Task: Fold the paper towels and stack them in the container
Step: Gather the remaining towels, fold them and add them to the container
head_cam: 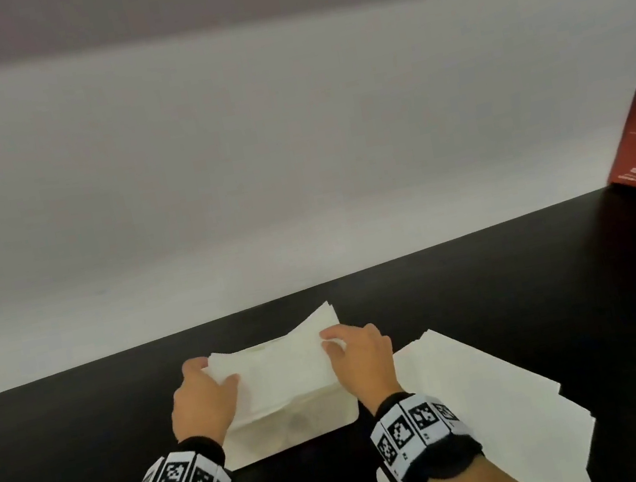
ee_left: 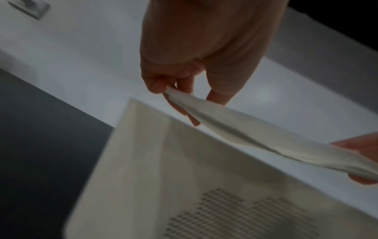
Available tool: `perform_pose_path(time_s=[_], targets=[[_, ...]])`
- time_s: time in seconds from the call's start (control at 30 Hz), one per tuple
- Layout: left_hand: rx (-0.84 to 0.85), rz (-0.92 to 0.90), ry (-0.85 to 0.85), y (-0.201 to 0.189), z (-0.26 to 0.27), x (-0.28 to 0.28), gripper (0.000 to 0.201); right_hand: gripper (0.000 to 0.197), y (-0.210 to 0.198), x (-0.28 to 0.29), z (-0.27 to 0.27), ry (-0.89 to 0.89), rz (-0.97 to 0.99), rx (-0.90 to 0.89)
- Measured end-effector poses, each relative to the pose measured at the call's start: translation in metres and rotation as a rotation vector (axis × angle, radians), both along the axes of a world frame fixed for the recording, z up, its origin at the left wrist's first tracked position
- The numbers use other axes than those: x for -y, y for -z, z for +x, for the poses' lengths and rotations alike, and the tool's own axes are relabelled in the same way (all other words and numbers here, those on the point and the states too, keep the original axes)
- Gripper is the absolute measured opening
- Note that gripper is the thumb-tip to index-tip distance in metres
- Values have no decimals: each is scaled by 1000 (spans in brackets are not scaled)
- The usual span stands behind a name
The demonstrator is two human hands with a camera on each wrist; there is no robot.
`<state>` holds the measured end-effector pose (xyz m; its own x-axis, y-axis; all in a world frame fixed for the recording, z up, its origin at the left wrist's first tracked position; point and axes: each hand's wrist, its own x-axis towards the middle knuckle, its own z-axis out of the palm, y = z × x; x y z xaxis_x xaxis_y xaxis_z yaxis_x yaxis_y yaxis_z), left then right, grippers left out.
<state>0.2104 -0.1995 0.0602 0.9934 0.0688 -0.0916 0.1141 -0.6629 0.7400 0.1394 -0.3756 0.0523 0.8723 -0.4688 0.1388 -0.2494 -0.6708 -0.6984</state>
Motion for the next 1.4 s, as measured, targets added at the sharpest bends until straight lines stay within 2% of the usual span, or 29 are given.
perform_pose_path(time_s=[0.2,0.3,0.4,0.5,0.6,0.7,0.8,0.93,1.07,1.17,1.33,1.4], targets=[[6,356,12,18,11,-12,44,32,14,-17,19,-58,-377,-246],[65,507,59,21,16,-7,43,31,17,-15,23,-49,-460,-298],[97,584,69,27,16,-1,46,30,18,-11,24,-42,-484,-310],[154,538,21,27,10,6,56,35,16,-8,19,-38,-362,-169],[228,386,3,16,2,14,64,38,8,13,3,124,-176,-50],[308,254,38,4,-7,31,60,46,17,56,-27,354,-28,-230],[376,174,104,-2,-19,53,53,51,41,90,-60,466,56,-492],[408,144,203,-9,-39,80,45,62,65,101,-81,405,15,-659],[403,152,279,-10,-55,96,42,72,70,100,-78,362,-8,-696],[381,142,298,-5,-61,102,40,62,70,99,-74,339,-42,-710],[367,126,316,2,-69,102,39,22,70,93,-70,304,-55,-733],[359,133,322,5,-71,99,38,19,68,90,-70,301,-62,-726]])
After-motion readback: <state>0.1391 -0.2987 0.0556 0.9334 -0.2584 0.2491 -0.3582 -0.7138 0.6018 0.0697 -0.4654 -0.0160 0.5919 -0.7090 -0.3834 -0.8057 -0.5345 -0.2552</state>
